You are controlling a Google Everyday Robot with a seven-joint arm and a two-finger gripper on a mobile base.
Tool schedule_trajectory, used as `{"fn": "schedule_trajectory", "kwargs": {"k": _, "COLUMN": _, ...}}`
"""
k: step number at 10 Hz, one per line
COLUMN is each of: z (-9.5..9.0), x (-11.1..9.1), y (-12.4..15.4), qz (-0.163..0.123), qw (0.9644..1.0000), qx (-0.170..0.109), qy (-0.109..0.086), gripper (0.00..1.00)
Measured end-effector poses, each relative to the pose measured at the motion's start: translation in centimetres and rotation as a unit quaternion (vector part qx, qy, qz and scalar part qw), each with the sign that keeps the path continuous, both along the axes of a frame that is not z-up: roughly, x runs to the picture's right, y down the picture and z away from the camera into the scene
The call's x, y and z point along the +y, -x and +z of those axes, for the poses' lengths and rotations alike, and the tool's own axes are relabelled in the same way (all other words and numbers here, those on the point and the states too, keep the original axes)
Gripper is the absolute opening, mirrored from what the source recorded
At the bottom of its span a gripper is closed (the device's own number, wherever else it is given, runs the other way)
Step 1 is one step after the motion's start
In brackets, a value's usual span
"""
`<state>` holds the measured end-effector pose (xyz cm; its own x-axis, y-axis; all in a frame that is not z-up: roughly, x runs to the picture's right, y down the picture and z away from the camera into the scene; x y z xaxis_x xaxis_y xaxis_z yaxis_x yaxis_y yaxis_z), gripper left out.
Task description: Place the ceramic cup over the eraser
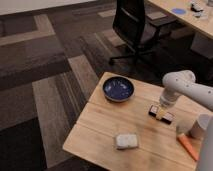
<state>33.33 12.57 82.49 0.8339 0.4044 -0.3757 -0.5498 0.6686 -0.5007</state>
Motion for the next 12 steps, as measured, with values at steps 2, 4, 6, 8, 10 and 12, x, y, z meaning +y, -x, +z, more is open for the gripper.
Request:
{"fn": "schedule_trajectory", "kwargs": {"k": 2, "z": 0.0, "x": -0.4, "y": 1.6, "qz": -0.012, "qw": 0.9999, "qx": -0.005, "qy": 0.006, "gripper": 0.00}}
{"fn": "schedule_trajectory", "kwargs": {"k": 4, "z": 0.4, "x": -1.6, "y": 6.1, "qz": -0.050, "qw": 0.9976, "qx": -0.048, "qy": 0.007, "gripper": 0.00}}
{"fn": "schedule_trajectory", "kwargs": {"k": 6, "z": 1.8, "x": -3.3, "y": 8.4, "qz": -0.072, "qw": 0.9949, "qx": -0.070, "qy": 0.004, "gripper": 0.00}}
{"fn": "schedule_trajectory", "kwargs": {"k": 8, "z": 3.4, "x": -5.2, "y": 7.4, "qz": -0.078, "qw": 0.9949, "qx": -0.063, "qy": 0.001, "gripper": 0.00}}
{"fn": "schedule_trajectory", "kwargs": {"k": 10, "z": 5.2, "x": -7.0, "y": 4.5, "qz": -0.076, "qw": 0.9961, "qx": -0.044, "qy": 0.001, "gripper": 0.00}}
{"fn": "schedule_trajectory", "kwargs": {"k": 12, "z": 5.9, "x": -7.3, "y": -1.1, "qz": -0.056, "qw": 0.9984, "qx": -0.001, "qy": 0.005, "gripper": 0.00}}
